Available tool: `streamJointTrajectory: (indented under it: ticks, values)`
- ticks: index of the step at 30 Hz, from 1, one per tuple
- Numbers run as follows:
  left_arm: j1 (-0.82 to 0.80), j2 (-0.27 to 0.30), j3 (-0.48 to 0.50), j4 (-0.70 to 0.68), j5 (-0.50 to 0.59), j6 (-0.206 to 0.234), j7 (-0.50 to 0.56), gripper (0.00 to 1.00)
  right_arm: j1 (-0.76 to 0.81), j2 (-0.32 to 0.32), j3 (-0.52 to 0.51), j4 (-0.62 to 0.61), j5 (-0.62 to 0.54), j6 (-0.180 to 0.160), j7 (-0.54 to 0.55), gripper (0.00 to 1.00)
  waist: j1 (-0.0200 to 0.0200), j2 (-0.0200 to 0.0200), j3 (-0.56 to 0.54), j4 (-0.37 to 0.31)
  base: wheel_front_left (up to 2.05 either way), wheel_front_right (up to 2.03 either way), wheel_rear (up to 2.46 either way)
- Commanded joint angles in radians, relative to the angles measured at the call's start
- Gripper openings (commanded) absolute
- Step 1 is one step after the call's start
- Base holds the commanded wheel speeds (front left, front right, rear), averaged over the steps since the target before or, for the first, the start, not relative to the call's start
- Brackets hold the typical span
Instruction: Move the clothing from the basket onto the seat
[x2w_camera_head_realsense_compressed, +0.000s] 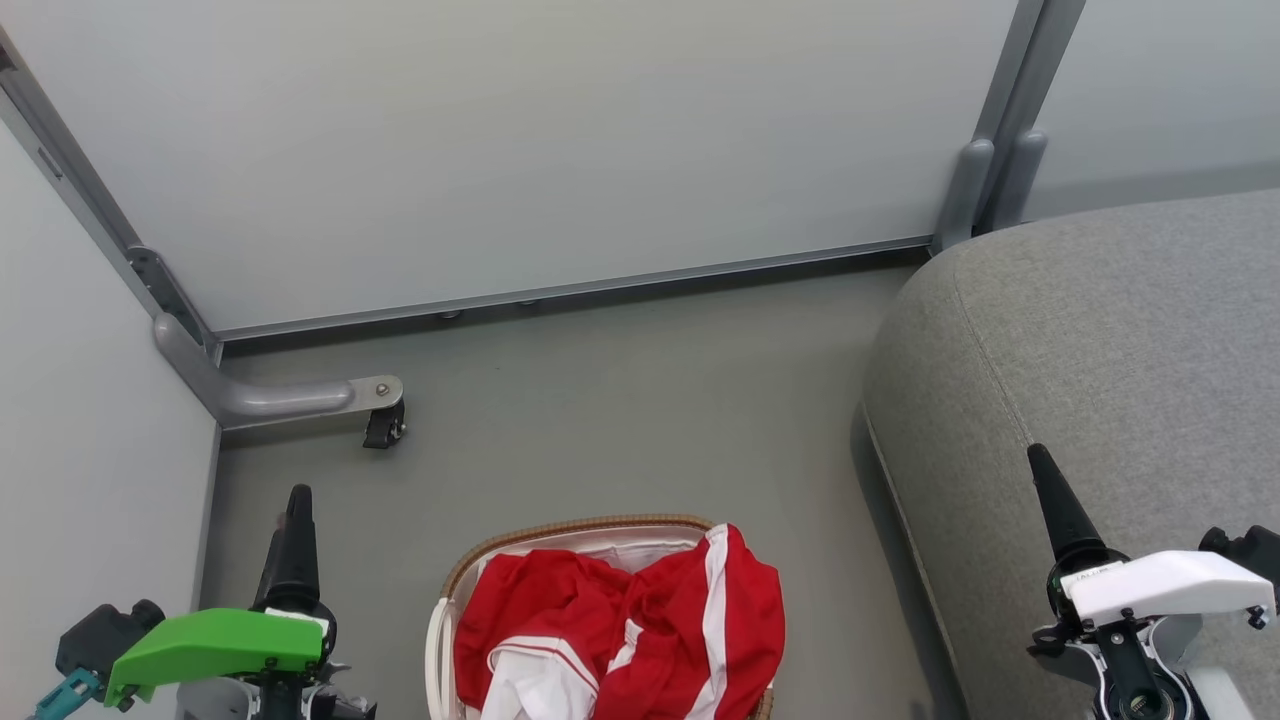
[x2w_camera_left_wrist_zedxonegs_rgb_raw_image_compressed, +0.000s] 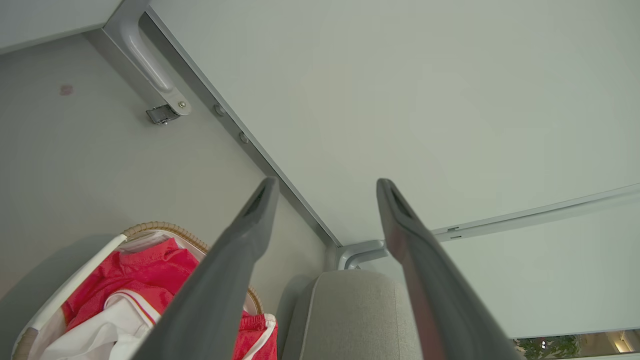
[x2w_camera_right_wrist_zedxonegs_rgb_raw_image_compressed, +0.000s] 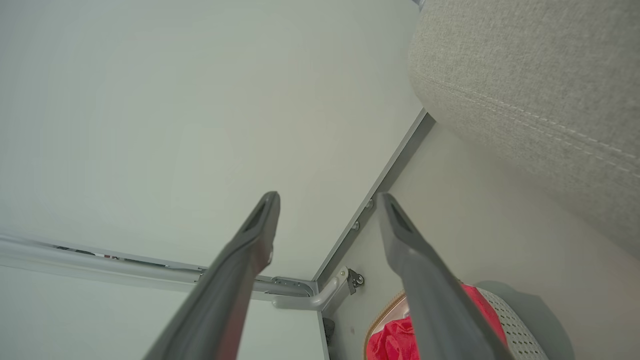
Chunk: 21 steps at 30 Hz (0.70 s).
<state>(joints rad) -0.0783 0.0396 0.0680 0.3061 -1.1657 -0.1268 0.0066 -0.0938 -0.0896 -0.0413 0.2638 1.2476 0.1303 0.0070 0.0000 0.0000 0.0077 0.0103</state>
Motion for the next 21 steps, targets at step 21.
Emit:
streamJointTrajectory:
  ticks: [21]
  values:
    - [-0.031, 0.029, -0.066, 0.014, 0.381, 0.023, -0.084, 1.0, -0.044, -0.043, 0.063, -0.014, -0.352, 0.0, -0.084, 1.0, 0.0, 0.0, -0.002, 0.009, 0.0, 0.0, 0.0]
